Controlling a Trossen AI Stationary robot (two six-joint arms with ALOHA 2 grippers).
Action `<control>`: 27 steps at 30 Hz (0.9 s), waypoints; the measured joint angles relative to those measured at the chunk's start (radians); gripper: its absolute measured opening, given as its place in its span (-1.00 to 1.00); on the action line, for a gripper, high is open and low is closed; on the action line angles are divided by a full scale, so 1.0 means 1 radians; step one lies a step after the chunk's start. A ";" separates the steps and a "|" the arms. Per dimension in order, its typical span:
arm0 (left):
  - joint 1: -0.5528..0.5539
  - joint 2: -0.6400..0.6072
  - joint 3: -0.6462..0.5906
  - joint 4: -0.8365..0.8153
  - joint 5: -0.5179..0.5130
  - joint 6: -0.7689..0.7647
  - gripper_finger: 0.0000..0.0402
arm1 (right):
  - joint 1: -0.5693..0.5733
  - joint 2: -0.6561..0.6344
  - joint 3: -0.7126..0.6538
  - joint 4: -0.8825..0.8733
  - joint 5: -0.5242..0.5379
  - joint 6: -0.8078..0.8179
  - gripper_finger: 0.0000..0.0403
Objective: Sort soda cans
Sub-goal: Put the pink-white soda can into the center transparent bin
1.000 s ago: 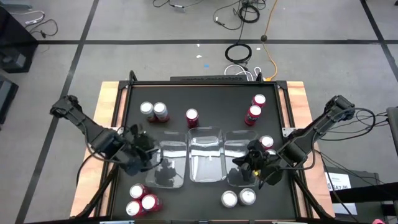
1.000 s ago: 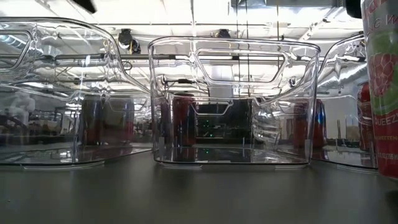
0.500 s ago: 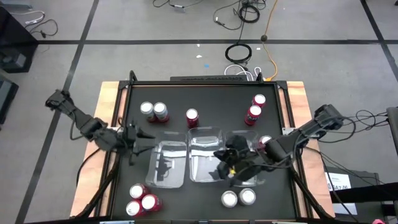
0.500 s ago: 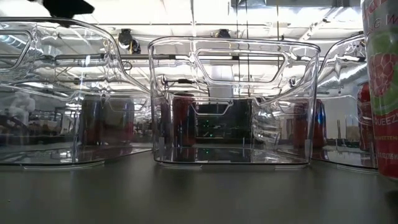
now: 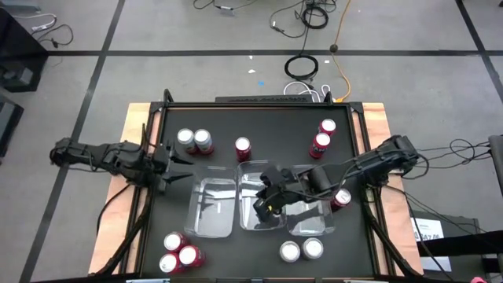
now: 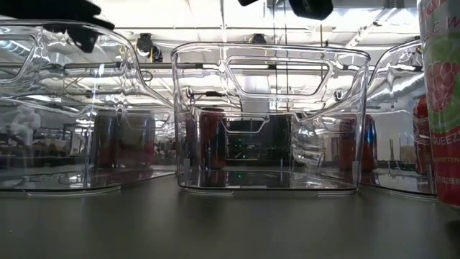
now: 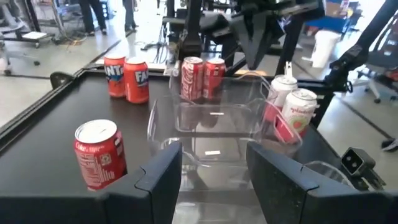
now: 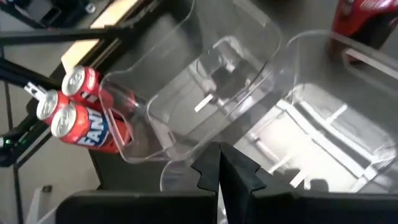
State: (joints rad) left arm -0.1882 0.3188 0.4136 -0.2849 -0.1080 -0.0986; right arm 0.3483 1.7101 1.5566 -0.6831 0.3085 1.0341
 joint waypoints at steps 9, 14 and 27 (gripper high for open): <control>0.072 -0.146 -0.123 0.050 0.083 0.010 -0.05 | -0.001 0.109 0.000 0.106 -0.088 0.071 -1.00; 0.072 -0.150 -0.132 0.042 0.048 0.010 -0.05 | 0.000 0.223 0.034 0.122 -0.158 0.108 -1.00; 0.071 -0.144 -0.132 0.022 0.044 0.010 -0.05 | -0.013 0.534 0.514 -0.368 -0.252 -0.036 -1.00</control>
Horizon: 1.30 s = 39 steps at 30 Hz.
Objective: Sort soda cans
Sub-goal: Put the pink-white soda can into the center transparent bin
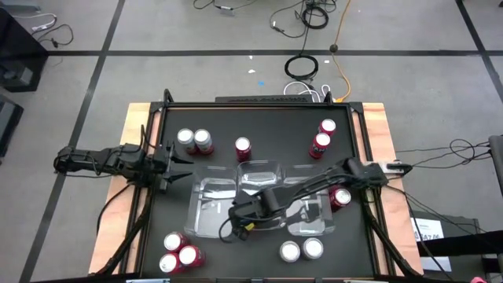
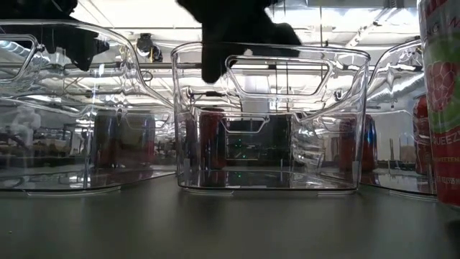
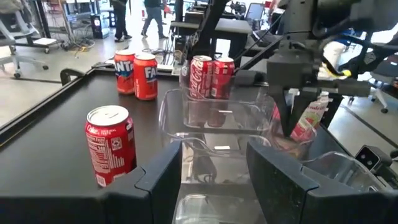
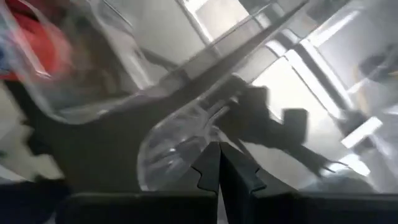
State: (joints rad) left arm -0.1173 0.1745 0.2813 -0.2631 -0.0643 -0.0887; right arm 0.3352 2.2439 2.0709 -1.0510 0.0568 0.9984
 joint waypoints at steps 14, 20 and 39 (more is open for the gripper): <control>0.000 0.002 0.000 -0.017 0.000 -0.008 -0.05 | -0.004 0.110 0.145 0.006 -0.091 -0.044 -1.00; 0.000 0.002 0.000 -0.016 0.000 -0.008 -0.05 | 0.005 0.109 0.145 0.083 -0.142 -0.037 -1.00; 0.000 0.002 0.001 -0.016 0.000 -0.008 -0.05 | 0.034 -0.016 0.144 -0.096 0.021 0.000 -1.00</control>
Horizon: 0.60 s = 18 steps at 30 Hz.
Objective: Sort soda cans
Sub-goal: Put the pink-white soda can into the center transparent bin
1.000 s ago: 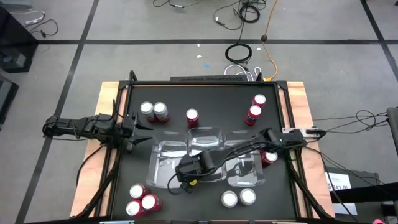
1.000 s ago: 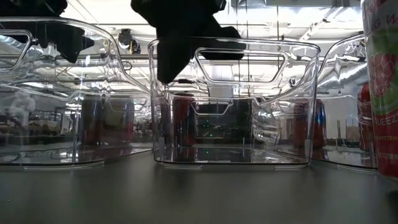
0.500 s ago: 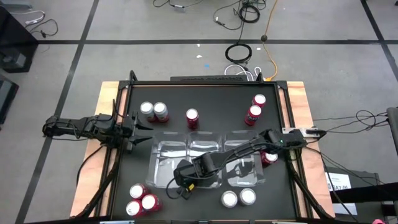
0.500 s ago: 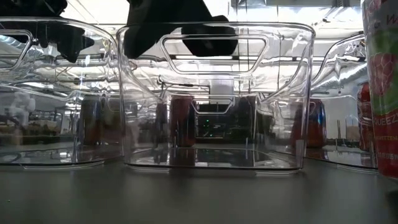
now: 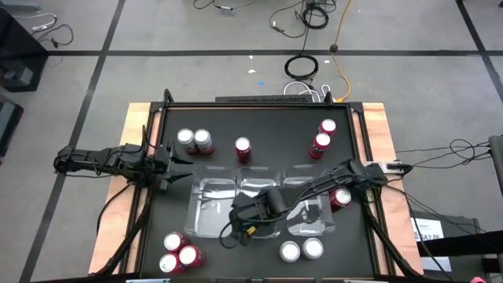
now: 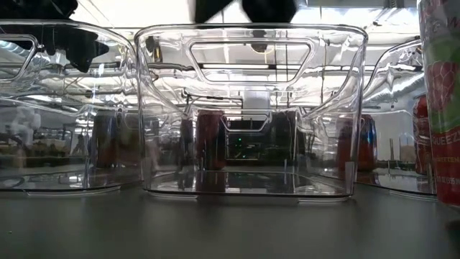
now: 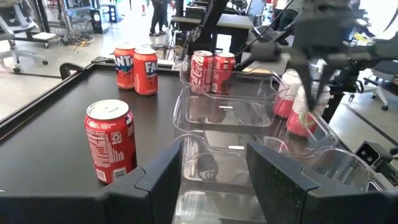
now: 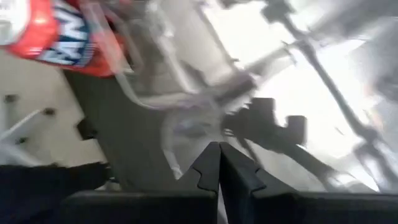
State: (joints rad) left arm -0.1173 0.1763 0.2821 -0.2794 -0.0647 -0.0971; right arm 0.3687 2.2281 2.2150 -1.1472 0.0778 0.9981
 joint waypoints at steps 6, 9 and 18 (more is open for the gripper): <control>0.000 0.000 0.000 0.000 0.000 0.000 -0.05 | 0.026 -0.079 0.000 -0.293 0.057 0.116 -1.00; 0.000 0.000 0.000 -0.002 0.001 0.000 -0.05 | 0.055 -0.091 0.000 -0.376 0.061 0.158 -1.00; 0.000 0.000 0.000 -0.010 0.001 0.000 -0.05 | 0.150 -0.094 -0.006 -0.423 0.083 0.244 -1.00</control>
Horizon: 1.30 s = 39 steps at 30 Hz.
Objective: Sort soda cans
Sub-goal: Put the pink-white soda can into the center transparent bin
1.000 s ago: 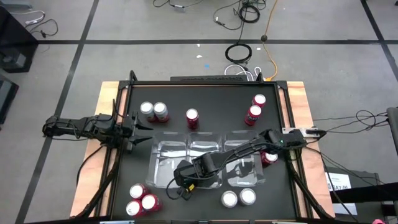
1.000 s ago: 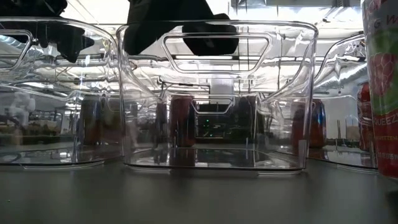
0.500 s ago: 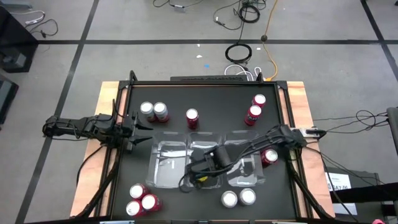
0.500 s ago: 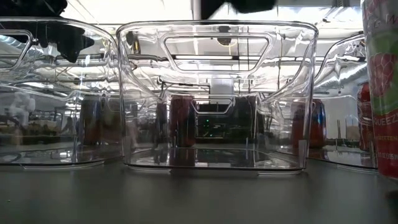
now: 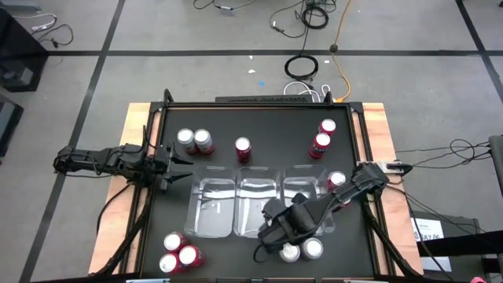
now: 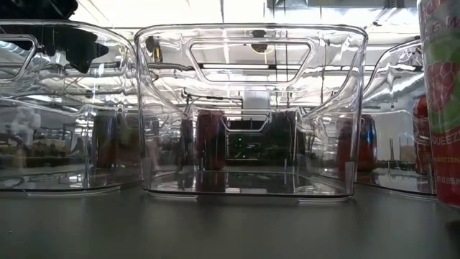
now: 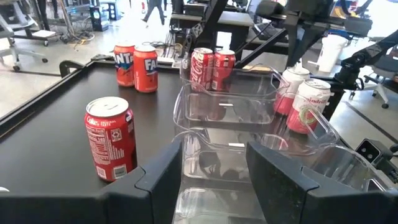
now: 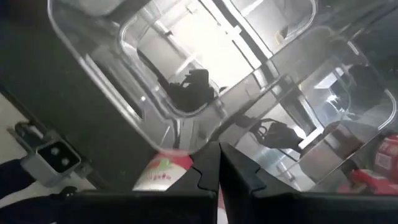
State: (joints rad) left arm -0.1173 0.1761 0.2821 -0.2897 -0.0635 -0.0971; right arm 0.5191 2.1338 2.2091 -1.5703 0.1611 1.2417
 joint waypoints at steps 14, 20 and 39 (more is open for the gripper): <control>0.000 0.000 0.000 0.000 0.002 0.000 -0.05 | 0.023 -0.037 -0.112 0.048 0.073 -0.054 -1.00; 0.000 0.000 0.000 0.000 0.003 0.000 -0.05 | -0.021 -0.234 -0.432 0.319 0.075 -0.107 -1.00; 0.000 0.000 0.000 0.000 0.003 0.000 -0.05 | 0.191 -0.680 -0.741 0.273 -0.003 0.499 -1.00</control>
State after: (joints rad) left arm -0.1170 0.1763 0.2821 -0.2893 -0.0605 -0.0971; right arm 0.7097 1.4542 1.4685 -1.2972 0.1584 1.7410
